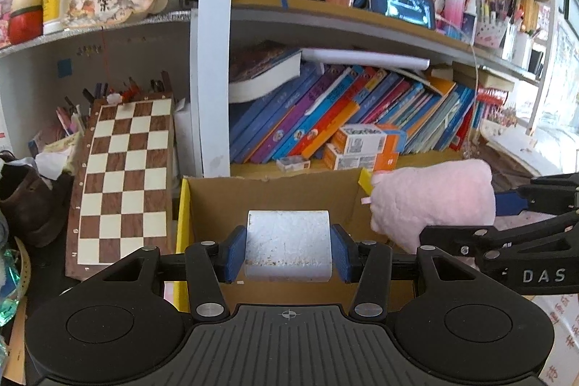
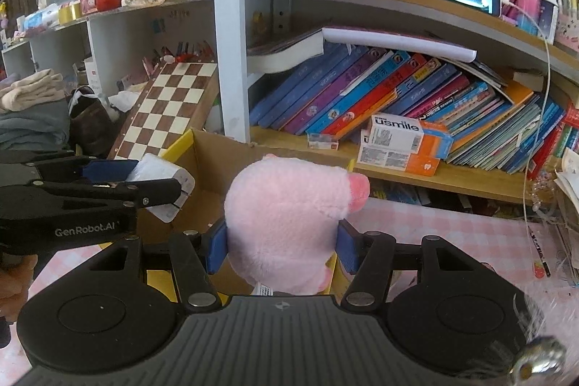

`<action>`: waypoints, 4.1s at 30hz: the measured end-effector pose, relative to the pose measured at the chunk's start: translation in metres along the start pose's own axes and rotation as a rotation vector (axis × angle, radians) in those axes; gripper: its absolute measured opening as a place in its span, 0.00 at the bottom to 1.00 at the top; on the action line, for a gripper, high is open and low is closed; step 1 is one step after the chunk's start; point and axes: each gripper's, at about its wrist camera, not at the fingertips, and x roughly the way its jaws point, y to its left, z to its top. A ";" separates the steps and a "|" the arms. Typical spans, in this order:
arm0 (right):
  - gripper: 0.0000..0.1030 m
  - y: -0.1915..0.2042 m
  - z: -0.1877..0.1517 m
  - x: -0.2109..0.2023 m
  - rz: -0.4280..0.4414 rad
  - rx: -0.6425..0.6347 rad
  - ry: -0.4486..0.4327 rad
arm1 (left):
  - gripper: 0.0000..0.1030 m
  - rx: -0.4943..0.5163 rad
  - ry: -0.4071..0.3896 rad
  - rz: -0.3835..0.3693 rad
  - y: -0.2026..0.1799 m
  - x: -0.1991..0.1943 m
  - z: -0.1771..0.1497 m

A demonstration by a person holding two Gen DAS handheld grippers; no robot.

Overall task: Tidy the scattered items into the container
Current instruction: 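Lower the white sponge into the yellow box and open the left gripper, then lower the pink pig into the box and open the right gripper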

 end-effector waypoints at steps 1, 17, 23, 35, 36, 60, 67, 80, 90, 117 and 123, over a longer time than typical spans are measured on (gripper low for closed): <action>0.55 -0.001 0.000 0.002 0.001 0.000 0.002 | 0.46 0.001 0.008 0.002 0.001 0.003 -0.001; 0.55 0.002 0.001 0.034 0.036 -0.033 0.045 | 0.46 0.059 0.099 0.022 0.001 0.044 -0.014; 0.55 0.003 0.001 0.044 0.042 -0.046 0.063 | 0.46 0.069 0.118 0.035 0.005 0.053 -0.017; 0.55 0.003 0.003 0.073 0.066 -0.050 0.105 | 0.46 0.070 0.157 0.052 0.012 0.071 -0.019; 0.55 0.003 0.003 0.075 0.069 -0.053 0.108 | 0.46 0.073 0.160 0.053 0.012 0.072 -0.018; 0.55 0.006 0.004 0.103 0.085 -0.086 0.150 | 0.46 0.228 0.187 0.130 0.009 0.096 -0.014; 0.55 0.006 0.003 0.108 0.086 -0.086 0.159 | 0.46 0.236 0.191 0.133 0.010 0.098 -0.013; 0.55 0.006 0.002 0.112 0.085 -0.084 0.169 | 0.49 0.215 0.194 0.128 0.011 0.098 -0.013; 0.55 0.006 0.003 0.111 0.085 -0.089 0.170 | 0.54 0.212 0.159 0.133 0.011 0.088 -0.009; 0.56 0.011 -0.002 0.101 0.065 -0.118 0.209 | 0.66 0.150 0.089 0.170 0.017 0.025 -0.021; 0.56 0.011 0.001 0.102 0.057 -0.131 0.202 | 0.66 0.142 0.076 0.172 0.017 0.024 -0.019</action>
